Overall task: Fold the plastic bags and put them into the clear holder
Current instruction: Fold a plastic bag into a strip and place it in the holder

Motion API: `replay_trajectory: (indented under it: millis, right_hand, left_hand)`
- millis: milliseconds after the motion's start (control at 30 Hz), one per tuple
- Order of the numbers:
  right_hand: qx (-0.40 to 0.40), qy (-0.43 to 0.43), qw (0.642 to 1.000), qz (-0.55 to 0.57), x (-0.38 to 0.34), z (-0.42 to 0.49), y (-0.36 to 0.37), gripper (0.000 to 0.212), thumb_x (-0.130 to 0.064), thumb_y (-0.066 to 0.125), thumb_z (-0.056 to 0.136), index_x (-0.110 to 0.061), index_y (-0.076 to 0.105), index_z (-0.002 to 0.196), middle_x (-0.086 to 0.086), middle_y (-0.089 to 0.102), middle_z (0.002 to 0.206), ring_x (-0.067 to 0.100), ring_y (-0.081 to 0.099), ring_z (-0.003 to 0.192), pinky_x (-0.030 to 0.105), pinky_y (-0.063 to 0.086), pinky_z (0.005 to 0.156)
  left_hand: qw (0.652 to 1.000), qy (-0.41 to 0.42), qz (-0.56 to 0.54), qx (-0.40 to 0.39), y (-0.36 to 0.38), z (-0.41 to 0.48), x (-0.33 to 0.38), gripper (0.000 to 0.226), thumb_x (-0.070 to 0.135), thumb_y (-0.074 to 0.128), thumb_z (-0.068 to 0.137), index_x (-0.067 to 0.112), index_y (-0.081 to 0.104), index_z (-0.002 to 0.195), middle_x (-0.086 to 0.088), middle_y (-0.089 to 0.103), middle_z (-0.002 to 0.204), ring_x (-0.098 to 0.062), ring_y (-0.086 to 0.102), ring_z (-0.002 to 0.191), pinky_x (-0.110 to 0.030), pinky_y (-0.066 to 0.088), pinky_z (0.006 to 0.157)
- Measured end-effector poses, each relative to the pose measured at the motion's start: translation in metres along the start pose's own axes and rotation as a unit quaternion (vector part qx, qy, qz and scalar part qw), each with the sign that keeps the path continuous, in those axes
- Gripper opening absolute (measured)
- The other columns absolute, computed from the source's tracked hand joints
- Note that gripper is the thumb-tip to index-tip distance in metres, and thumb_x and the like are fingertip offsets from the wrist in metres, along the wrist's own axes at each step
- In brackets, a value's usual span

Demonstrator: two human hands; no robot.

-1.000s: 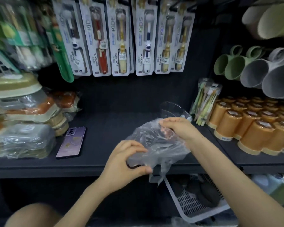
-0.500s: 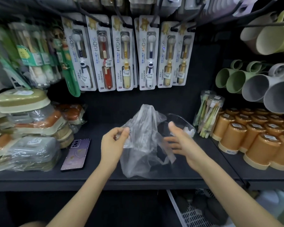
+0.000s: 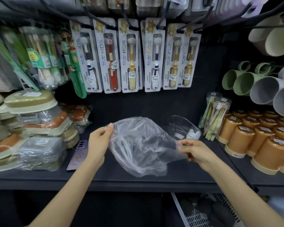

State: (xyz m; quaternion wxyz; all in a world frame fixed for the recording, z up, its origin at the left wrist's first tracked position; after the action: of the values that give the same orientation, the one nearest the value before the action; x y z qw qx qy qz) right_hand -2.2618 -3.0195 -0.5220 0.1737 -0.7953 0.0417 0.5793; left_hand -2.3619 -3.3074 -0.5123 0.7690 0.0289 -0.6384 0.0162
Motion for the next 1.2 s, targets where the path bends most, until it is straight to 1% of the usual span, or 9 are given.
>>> replay_trajectory:
  millis: [167, 300, 400, 600, 733, 867, 1000, 1100, 1200]
  right_hand:
    - [0.091, -0.105, 0.99, -0.016, -0.006, -0.006, 0.012, 0.037, -0.036, 0.067, 0.087, -0.026, 0.061, 0.122, -0.007, 0.062, 0.116, 0.008, 0.056, 0.105, 0.025, 0.044, 0.087]
    - [0.088, -0.357, 0.896, -0.251, -0.029, -0.027, 0.06, 0.064, -0.074, 0.056, 0.07, -0.042, 0.056, 0.125, -0.02, 0.048, 0.129, 0.001, 0.039, 0.122, 0.028, 0.026, 0.103]
    - [0.108, -0.414, 0.834, -0.348, -0.032, -0.021, 0.091, 0.041, -0.062, 0.06, 0.076, -0.035, 0.069, 0.104, -0.013, 0.056, 0.119, 0.01, 0.045, 0.115, 0.031, 0.025, 0.095]
    - [0.092, -0.349, 0.915, -0.179, -0.04, -0.017, 0.078, 0.01, -0.028, 0.066, 0.089, -0.022, 0.07, 0.083, -0.015, 0.069, 0.084, 0.002, 0.06, 0.085, 0.025, 0.045, 0.083]
    - [0.056, -0.321, 0.926, -0.191, -0.047, -0.015, 0.06, 0.012, -0.027, 0.068, 0.087, -0.02, 0.069, 0.077, -0.008, 0.066, 0.071, 0.005, 0.057, 0.066, 0.028, 0.048, 0.07]
    - [0.003, -0.331, 0.91, -0.249, -0.065, -0.018, 0.06, 0.02, -0.03, 0.07, 0.085, -0.034, 0.064, 0.066, -0.012, 0.064, 0.063, 0.001, 0.056, 0.062, 0.02, 0.044, 0.064]
    - [-0.054, -0.352, 0.903, -0.241, -0.084, -0.024, 0.075, 0.018, -0.024, 0.069, 0.087, -0.027, 0.068, 0.069, -0.008, 0.066, 0.062, 0.001, 0.056, 0.058, 0.018, 0.043, 0.063]
    - [-0.043, -0.362, 0.916, -0.169, -0.086, -0.029, 0.072, 0.011, -0.019, 0.064, 0.09, -0.025, 0.069, 0.081, -0.002, 0.071, 0.069, 0.005, 0.062, 0.065, 0.02, 0.049, 0.069]
    - [-0.018, -0.346, 0.931, -0.115, -0.061, -0.029, 0.06, 0.011, -0.03, 0.064, 0.089, -0.034, 0.061, 0.099, -0.006, 0.073, 0.08, 0.007, 0.067, 0.081, 0.027, 0.051, 0.085]
  left_hand:
    - [1.0, 0.004, 0.009, -0.007, 0.002, 0.0, -0.003, 0.049, 0.035, 0.057, 0.095, -0.009, 0.06, 0.073, -0.024, 0.06, 0.073, -0.025, 0.056, 0.072, -0.038, 0.048, 0.076]
    - [0.999, 0.013, 0.034, -0.013, 0.012, -0.006, -0.002, 0.04, 0.034, 0.057, 0.096, 0.005, 0.069, 0.071, -0.025, 0.066, 0.077, -0.021, 0.059, 0.073, -0.029, 0.049, 0.074]
    - [0.999, 0.012, 0.036, -0.024, 0.016, -0.009, -0.001, 0.041, 0.034, 0.056, 0.096, 0.004, 0.067, 0.071, -0.017, 0.065, 0.073, -0.018, 0.057, 0.069, -0.023, 0.046, 0.065]
    - [0.987, 0.006, 0.161, 0.007, -0.014, 0.003, -0.009, 0.056, 0.045, 0.054, 0.094, 0.015, 0.03, 0.053, -0.008, 0.032, 0.056, -0.022, 0.032, 0.056, -0.034, 0.028, 0.061]
    - [0.933, -0.042, 0.357, 0.006, -0.039, 0.01, -0.001, 0.057, 0.06, 0.034, 0.095, 0.017, 0.044, 0.06, -0.005, 0.05, 0.062, -0.027, 0.052, 0.07, -0.035, 0.036, 0.067]
    - [0.833, 0.195, 0.513, 0.074, -0.037, 0.003, 0.03, 0.076, 0.072, 0.028, 0.085, 0.012, 0.066, 0.111, -0.015, 0.062, 0.109, -0.035, 0.055, 0.104, -0.045, 0.04, 0.089]
    - [0.891, 0.236, 0.311, -0.231, 0.016, -0.022, 0.056, 0.05, 0.061, 0.059, 0.079, 0.025, 0.065, 0.114, 0.015, 0.064, 0.108, 0.002, 0.055, 0.103, -0.009, 0.037, 0.088]
    - [0.909, 0.229, 0.276, -0.212, 0.034, -0.021, 0.045, 0.014, 0.036, 0.07, 0.085, 0.023, 0.07, 0.091, 0.009, 0.067, 0.083, -0.006, 0.059, 0.079, -0.02, 0.045, 0.071]
    - [0.957, 0.175, 0.182, -0.146, 0.03, -0.016, 0.037, 0.018, 0.025, 0.068, 0.089, 0.013, 0.068, 0.075, 0.007, 0.057, 0.063, -0.005, 0.045, 0.06, -0.02, 0.036, 0.059]
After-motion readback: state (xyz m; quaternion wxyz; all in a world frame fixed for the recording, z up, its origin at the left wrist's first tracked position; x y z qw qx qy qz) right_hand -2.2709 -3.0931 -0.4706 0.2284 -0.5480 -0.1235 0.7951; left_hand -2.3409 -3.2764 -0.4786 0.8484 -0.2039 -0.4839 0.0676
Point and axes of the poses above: each hand's wrist, its own z-axis towards the middle knuckle, its own y-axis out of the palm, x = y × z, the point moved 2 cm from there along z, towards the middle knuckle
